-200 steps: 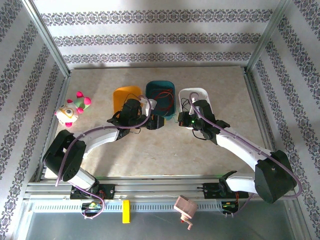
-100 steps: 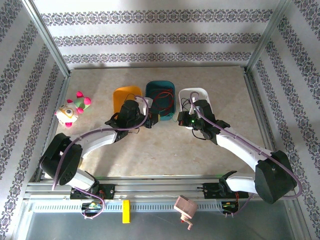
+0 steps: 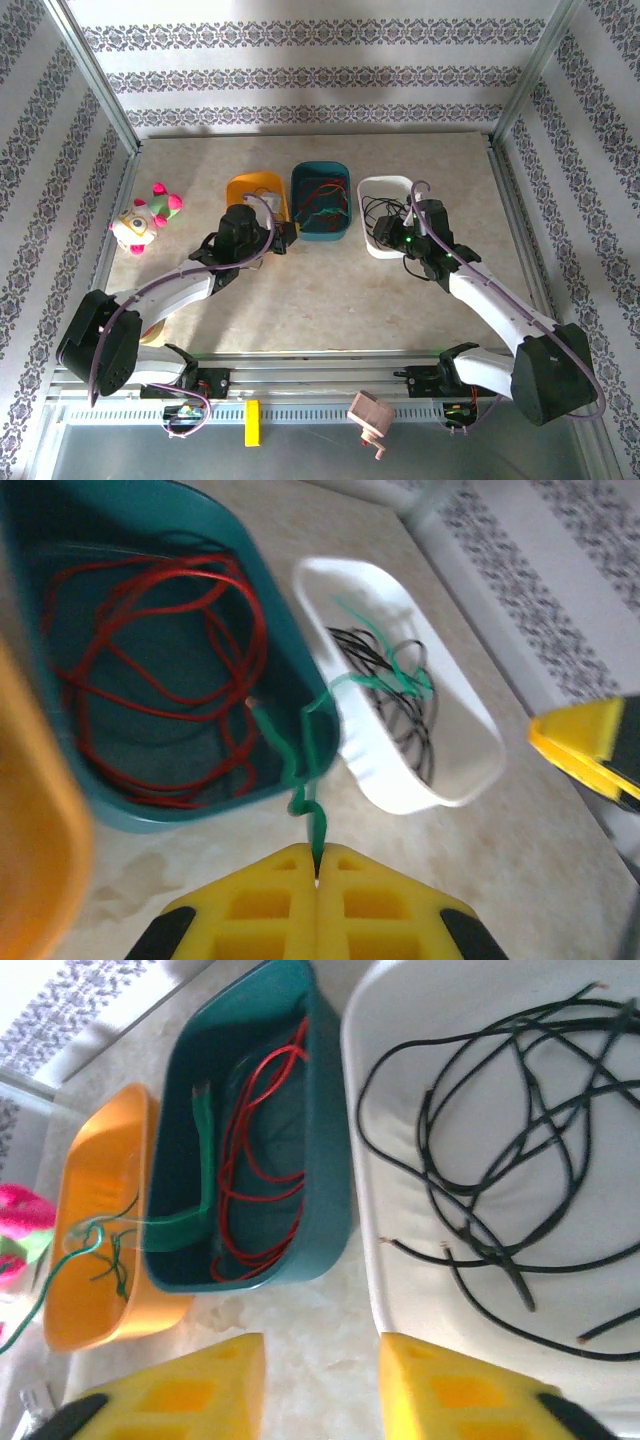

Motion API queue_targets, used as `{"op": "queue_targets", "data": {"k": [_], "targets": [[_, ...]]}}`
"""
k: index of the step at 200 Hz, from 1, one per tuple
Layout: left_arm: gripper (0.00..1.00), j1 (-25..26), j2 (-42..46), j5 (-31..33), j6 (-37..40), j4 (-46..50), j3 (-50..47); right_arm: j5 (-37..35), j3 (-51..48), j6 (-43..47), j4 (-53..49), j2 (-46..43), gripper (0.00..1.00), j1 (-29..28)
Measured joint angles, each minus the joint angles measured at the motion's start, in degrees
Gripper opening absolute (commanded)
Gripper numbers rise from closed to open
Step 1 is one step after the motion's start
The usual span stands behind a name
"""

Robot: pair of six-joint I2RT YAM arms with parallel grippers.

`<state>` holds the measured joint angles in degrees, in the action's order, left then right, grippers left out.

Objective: Untangle the cables

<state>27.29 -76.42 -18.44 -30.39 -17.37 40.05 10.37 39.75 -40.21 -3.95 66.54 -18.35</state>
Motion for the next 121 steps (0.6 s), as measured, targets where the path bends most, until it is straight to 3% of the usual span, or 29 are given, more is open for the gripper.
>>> {"op": "queue_targets", "data": {"k": [89, 121], "targets": [[0.0, -6.82, 10.36, 17.57, -12.9, -0.04, -5.92, -1.05, -0.17, 0.0, -0.52, -0.2, 0.49, -0.2], [0.0, -9.18, 9.01, 21.62, -17.31, 0.85, -5.99, -0.83, -0.17, 0.09, -0.52, -0.17, 0.49, -1.03]]}}
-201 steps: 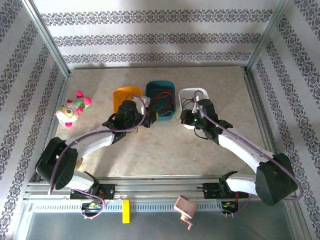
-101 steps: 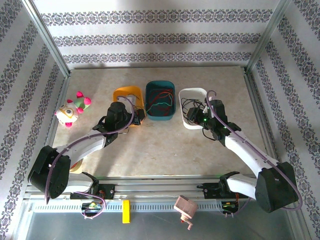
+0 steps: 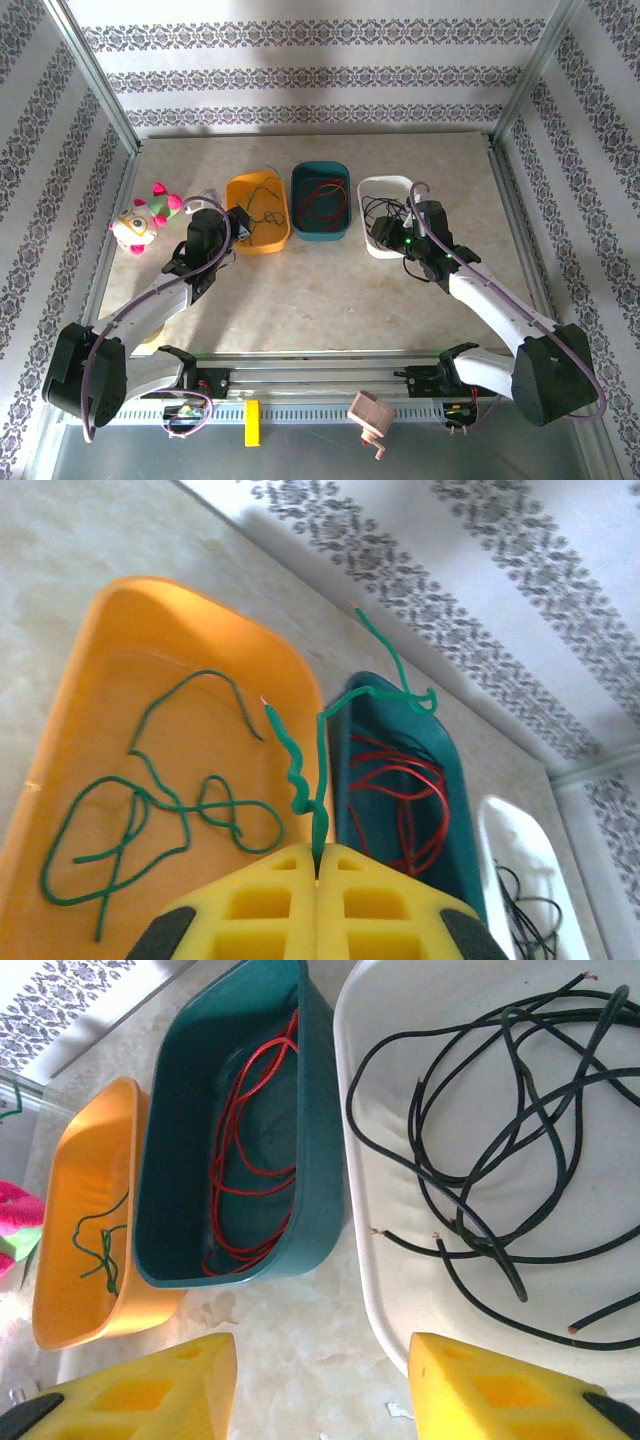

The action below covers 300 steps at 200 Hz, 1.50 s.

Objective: Untangle the cables

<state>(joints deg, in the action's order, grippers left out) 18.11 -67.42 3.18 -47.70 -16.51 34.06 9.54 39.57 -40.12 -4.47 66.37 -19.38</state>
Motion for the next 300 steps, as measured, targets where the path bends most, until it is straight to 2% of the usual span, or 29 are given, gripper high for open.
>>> {"op": "queue_targets", "data": {"k": [42, 54, 62, 67, 86, 96, 123, 154, 171, 183, 207, 215, 219, 227, 255, 277, 300], "targets": [[0.01, -0.63, -8.63, 2.01, -4.09, 0.5, 2.54, 0.02, 0.0, 0.9, -0.26, 0.04, 0.49, 0.0], [0.18, -0.66, -11.54, 1.95, -4.7, 0.5, 4.44, 0.02, 0.0, 1.07, -0.57, 0.04, 0.49, 0.0], [0.38, -0.66, -13.07, 1.84, -5.29, 0.44, 5.6, 0.02, 0.0, 1.11, -0.72, 0.04, 0.49, 0.0], [0.47, -0.66, -13.92, 1.81, -5.42, 0.37, 6.27, 0.02, 0.0, 1.2, -0.85, 0.04, 0.5, 0.0], [0.66, -0.61, -15.45, 1.4, -5.75, 0.24, 8.04, 0.0, 0.0, 1.42, -1.36, -0.02, 0.5, 0.0], [0.72, -0.59, -15.5, 1.4, -5.9, 0.26, 8.68, -0.02, 0.0, 1.46, -1.57, -0.11, 0.5, 0.0], [0.76, -0.15, -14.34, 1.44, -4.42, 0.44, 10.23, -0.2, 0.0, 1.46, -2.36, -0.92, 0.49, 0.0], [0.8, 1.42, -7.17, 4.0, -0.24, 3.5, 9.86, -1.86, -0.02, 1.44, -3.04, -1.81, 0.5, 0.37], [0.89, 1.68, -1.31, 7.69, 2.86, 5.84, 8.22, -3.61, -0.37, 1.64, -3.58, -2.99, 0.51, 1.7], [1.0, 1.68, 3.13, 11.56, 5.68, 8.57, 6.49, -5.77, -0.87, 2.62, -4.48, -4.61, 0.53, 2.93], [0.99, 1.66, 11.63, 21.86, 11.76, 16.48, 2.73, -12.09, -2.49, 6.01, -6.01, -10.25, 0.63, 5.05], [0.99, 1.66, 13.62, 25.33, 13.14, 19.21, 1.73, -14.88, -3.17, 7.54, -6.34, -12.2, 0.73, 5.53], [0.99, 1.6, 14.47, 26.93, 13.66, 20.46, 1.29, -16.35, -3.56, 7.5, -6.45, -13.09, 0.85, 5.73], [0.99, 1.25, 16.02, 30.29, 14.8, 22.97, 0.13, -19.78, -4.52, 9.11, -6.49, -14.95, 0.97, 6.03], [0.99, 0.13, 17.99, 38.45, 17.64, 28.09, -4.33, -31.91, -10.47, 15.19, -5.03, -20.65, 0.98, 6.14], [0.99, -0.15, 17.14, 41.72, 20.68, 28.94, -6.43, -38.8, -17.2, 19.78, -0.7, -23.76, 0.98, 6.1], [0.99, -0.24, 14.12, 44.13, 27.12, 19.96, -9.38, -44.7, -24.0, 26.1, 10.45, -21.68, 0.98, 4.85]]}}
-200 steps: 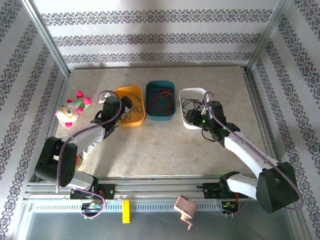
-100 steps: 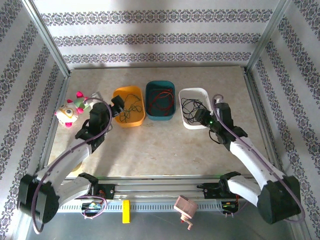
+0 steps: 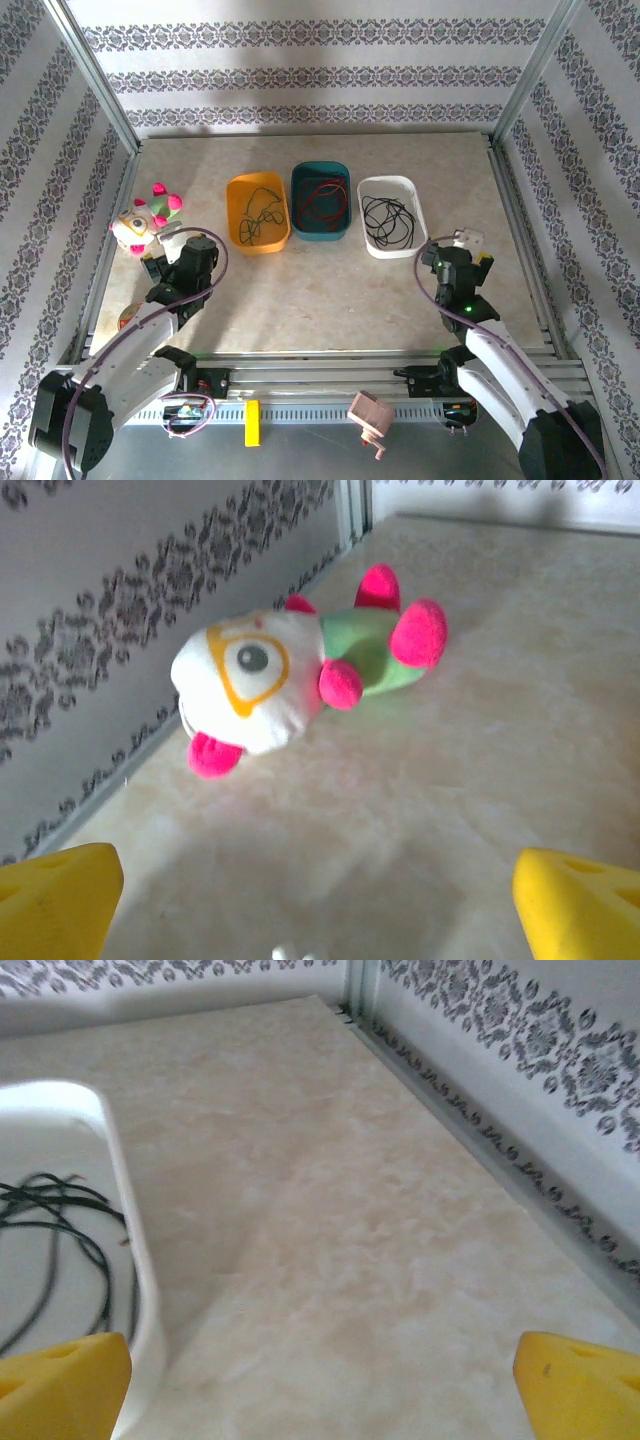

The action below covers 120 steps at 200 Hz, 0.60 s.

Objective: Untangle the cables

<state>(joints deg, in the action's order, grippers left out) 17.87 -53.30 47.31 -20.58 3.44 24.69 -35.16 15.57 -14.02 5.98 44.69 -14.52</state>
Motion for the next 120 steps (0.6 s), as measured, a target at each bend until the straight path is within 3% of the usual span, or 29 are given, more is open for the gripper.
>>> {"op": "queue_targets", "data": {"k": [30, 63, 93, 120], "targets": [[0.99, -1.6, -10.8, -0.15, 4.46, -12.11, -3.56, -6.25, -0.81, 5.77, 11.89, 14.49, 0.98, -0.96], [0.99, -3.15, -21.07, -5.25, 9.25, -20.92, -2.29, -5.01, -0.5, 12.02, 28.76, 26.88, 0.98, -0.94], [0.99, -4.55, -28.33, -11.28, 14.6, -32.33, -0.33, 6.69, 1.36, 14.23, 42.82, 38.27, 0.98, 5.33], [0.99, -5.77, -32.35, -15.61, 18.21, -35.3, 2.99, 18.43, 1.55, 12.61, 48.74, 42.75, 0.98, 13.22]]}}
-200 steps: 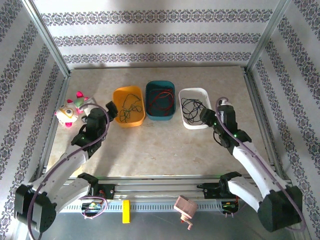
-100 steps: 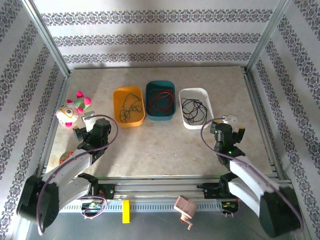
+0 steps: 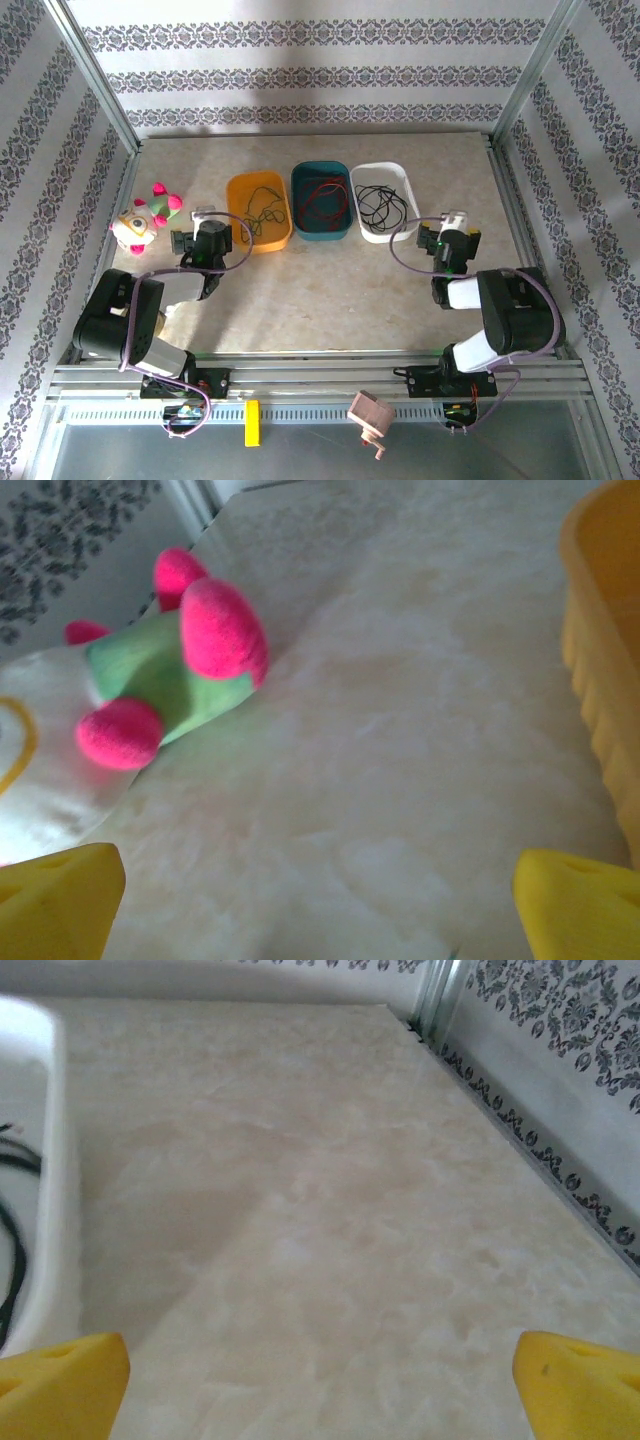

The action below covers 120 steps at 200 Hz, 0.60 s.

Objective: Untangle the cables

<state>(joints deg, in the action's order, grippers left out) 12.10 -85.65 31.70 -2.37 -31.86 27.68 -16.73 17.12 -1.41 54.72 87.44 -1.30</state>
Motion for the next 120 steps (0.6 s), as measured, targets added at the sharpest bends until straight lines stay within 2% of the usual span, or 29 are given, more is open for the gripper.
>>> {"op": "queue_targets", "data": {"k": [23, 34, 40, 64, 78, 120], "targets": [[0.99, -0.61, -0.15, -3.17, 2.43, -3.78, -0.13, 5.97, 0.07, -0.15, 0.79, 0.0, 0.98, 0.79], [0.99, -1.36, -0.79, -5.18, 3.67, -10.54, -2.38, 7.63, 0.2, -0.17, 1.11, 0.0, 0.98, 0.76], [0.99, -2.01, -1.36, -6.23, 3.78, -14.53, -4.17, 8.24, 0.31, -0.22, 1.14, 0.0, 0.98, 0.79], [0.99, -5.64, -2.03, -11.17, 3.63, -19.65, -9.42, 9.11, 0.79, -0.44, 1.18, 0.0, 0.98, 0.79], [0.99, -6.56, -5.38, -13.79, 3.93, -25.66, -10.84, 9.42, 1.03, -0.55, 1.14, 0.0, 0.98, 0.76], [0.99, -7.76, -6.36, -18.43, 3.43, -26.75, -9.75, 9.79, 1.14, -0.55, 0.33, 0.0, 0.98, 0.68]]}}
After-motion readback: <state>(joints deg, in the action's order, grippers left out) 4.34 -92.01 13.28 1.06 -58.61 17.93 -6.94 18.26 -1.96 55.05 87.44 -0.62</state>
